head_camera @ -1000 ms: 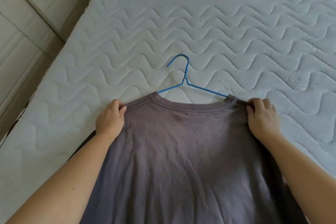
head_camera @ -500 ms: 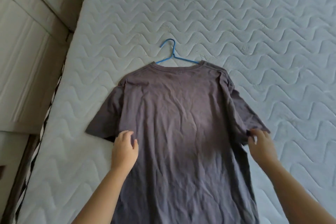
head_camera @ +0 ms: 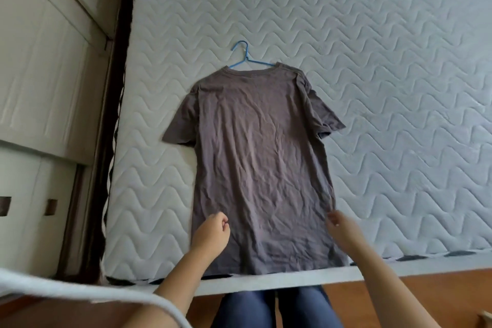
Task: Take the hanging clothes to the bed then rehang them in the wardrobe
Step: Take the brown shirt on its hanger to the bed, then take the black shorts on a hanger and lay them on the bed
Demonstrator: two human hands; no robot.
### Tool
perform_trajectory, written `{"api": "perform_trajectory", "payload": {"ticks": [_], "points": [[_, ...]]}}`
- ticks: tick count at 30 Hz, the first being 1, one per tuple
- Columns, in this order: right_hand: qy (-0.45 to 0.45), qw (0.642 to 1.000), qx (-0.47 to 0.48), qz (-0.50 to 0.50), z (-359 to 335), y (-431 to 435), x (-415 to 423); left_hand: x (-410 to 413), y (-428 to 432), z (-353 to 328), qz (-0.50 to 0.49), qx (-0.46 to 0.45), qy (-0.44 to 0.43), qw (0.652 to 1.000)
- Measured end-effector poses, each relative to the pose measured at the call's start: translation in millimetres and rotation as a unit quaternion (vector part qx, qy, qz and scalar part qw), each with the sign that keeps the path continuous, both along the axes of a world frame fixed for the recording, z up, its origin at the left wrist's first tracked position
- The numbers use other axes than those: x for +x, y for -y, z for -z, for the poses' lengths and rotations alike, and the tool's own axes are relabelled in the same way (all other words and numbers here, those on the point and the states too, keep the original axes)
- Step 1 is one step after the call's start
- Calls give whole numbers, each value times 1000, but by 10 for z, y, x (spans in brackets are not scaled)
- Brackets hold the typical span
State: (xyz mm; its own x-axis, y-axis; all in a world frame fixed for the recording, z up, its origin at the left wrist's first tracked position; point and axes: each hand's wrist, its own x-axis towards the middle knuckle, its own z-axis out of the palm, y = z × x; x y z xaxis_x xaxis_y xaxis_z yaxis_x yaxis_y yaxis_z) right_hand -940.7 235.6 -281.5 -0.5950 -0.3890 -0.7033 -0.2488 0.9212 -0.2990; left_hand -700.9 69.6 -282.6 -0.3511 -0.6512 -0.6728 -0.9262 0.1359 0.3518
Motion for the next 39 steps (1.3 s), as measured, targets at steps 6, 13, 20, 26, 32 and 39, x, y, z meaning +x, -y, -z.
{"api": "perform_trajectory", "payload": {"ticks": [6,13,20,26,32,39], "points": [[18,999,13,-35,-174,-635,513,299,-520,-261,-1,54,4,999],[31,996,-39,-72,-266,-972,626,547,-914,-439,-74,17,-26,997],[49,991,-57,-113,-212,-1524,590,1000,-1809,-504,-265,23,-86,960],[74,986,-35,-148,-169,-1787,831,1702,-2652,-501,-381,54,-100,918],[110,965,-51,-233,-229,-1195,1442,2432,-2848,-784,-515,4,-132,847],[125,941,-115,-292,-545,-124,2875,3596,-2647,-1265,-583,-58,-178,791]]}}
